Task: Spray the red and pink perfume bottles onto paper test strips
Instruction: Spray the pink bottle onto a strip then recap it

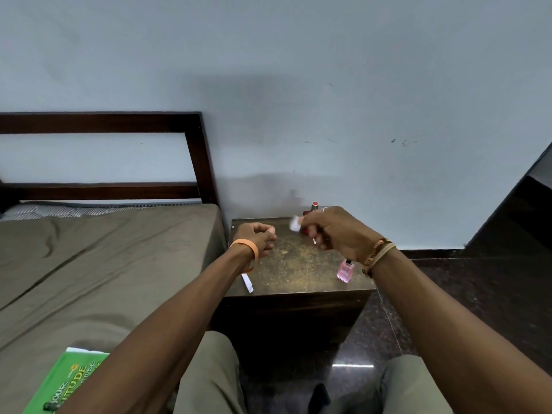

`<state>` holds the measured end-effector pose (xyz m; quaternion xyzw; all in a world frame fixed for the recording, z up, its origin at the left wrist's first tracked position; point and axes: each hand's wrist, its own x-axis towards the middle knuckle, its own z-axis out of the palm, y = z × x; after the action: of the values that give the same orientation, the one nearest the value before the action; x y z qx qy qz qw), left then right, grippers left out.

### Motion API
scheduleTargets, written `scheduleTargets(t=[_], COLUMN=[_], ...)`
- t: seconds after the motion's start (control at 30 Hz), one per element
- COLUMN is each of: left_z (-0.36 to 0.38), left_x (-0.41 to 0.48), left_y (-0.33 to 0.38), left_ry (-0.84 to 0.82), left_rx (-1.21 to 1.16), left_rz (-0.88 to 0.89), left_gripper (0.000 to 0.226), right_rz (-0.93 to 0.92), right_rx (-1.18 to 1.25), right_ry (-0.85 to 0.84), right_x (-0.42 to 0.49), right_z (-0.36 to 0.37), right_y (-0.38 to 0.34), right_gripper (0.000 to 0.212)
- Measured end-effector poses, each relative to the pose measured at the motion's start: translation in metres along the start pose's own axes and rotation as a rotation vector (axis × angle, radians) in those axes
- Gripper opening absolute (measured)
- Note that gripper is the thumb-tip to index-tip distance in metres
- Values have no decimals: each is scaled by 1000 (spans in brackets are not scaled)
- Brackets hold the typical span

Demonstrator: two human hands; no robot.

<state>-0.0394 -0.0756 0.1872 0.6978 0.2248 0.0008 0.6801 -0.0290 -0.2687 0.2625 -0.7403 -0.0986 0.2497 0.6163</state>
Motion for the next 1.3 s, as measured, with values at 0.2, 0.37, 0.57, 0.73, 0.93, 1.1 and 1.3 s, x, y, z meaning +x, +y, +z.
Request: scheduleTargets(t=[0.2,0.37,0.57,0.73,0.93,1.1,1.3], left_z=[2,4,4,3,3,1,1], left_x=[-2,-2,-3,-6,-6,-5,-7], left_y=[3,1,0,-1,-2,0,-2], left_ry=[8,3,-1,-2,3,8,-1], left_rx=[-10,18,7,5,1,10,6], left_rz=[26,40,29,32,23,14,24], left_gripper=[8,6,11,8,10,9,11], right_rz=[5,8,47,4,-5,-38,39], right_rx=[-491,-230,289,-439,295,-248,-308], right_ry=[176,112,-198,158,-113,40,89], right_x=[-6,-9,-9,-7,-4,-8,-7], right_z=[1,-1,-8,-2,-3,2,1], right_y=[2,7,-8,-1,-9,3,3], right_gripper=[22,20,27,21,28,23,18])
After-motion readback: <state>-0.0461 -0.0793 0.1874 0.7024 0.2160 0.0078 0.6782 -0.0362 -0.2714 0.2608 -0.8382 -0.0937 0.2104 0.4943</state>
